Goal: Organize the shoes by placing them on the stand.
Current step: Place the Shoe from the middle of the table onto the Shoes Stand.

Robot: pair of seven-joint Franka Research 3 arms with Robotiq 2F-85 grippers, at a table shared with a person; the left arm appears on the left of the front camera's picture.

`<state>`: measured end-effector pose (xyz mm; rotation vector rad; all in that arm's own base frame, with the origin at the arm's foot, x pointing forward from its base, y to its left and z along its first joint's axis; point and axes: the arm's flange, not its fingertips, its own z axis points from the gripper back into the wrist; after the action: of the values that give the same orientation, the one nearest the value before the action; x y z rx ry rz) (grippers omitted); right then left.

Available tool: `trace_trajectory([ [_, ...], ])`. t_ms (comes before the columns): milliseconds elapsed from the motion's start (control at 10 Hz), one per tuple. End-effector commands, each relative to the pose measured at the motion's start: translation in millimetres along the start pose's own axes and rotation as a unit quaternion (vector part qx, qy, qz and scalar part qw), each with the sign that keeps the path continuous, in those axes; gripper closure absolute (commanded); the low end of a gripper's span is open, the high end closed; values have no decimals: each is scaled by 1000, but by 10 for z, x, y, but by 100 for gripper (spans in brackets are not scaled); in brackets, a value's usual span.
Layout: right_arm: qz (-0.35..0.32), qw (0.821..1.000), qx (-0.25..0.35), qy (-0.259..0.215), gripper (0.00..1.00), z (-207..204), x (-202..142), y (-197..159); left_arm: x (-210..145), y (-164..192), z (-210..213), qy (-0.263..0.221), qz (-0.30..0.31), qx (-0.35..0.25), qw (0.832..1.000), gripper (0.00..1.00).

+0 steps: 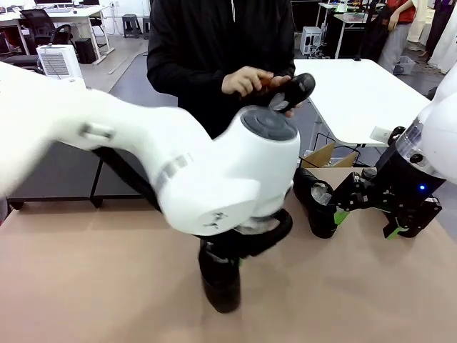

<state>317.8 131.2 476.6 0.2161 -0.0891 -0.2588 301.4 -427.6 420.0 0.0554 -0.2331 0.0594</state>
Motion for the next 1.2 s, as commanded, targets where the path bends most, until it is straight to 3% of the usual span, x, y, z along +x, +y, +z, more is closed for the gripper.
trace_trajectory([
  [0, 9, 1000, 8, 1, 0, 12, 34, 9, -16, 741, 736, -83, -41, 18, 996, 100],
  [200, 9, 1000, 8, 1, 0, 12, 34, 9, 156, 1382, 1069, -134, -121, 22, 983, 100],
  [300, 9, 1000, 8, 1, 0, 12, 34, 9, 302, 1708, 1164, -151, -91, 26, 984, 100],
  [400, 9, 1000, 8, 1, 0, 12, 34, 9, 39, 1012, 1058, -101, -89, 37, 990, 100],
  [700, 9, 1000, 8, 1, 0, 12, 34, 9, 39, 1012, 1058, -101, -89, 37, 990, 100],
  [800, 9, 1000, 8, 1, 0, 12, 34, 9, 7, 1172, 1038, -102, -98, 42, 989, 100],
  [1000, 9, 1000, 8, 1, 0, 12, 34, 9, 81, 1532, 1256, -179, -88, 92, 976, 100],
  [1100, 9, 1000, 8, 1, 0, 12, 34, 9, 223, 1788, 1306, -185, -96, 116, 971, 100],
])
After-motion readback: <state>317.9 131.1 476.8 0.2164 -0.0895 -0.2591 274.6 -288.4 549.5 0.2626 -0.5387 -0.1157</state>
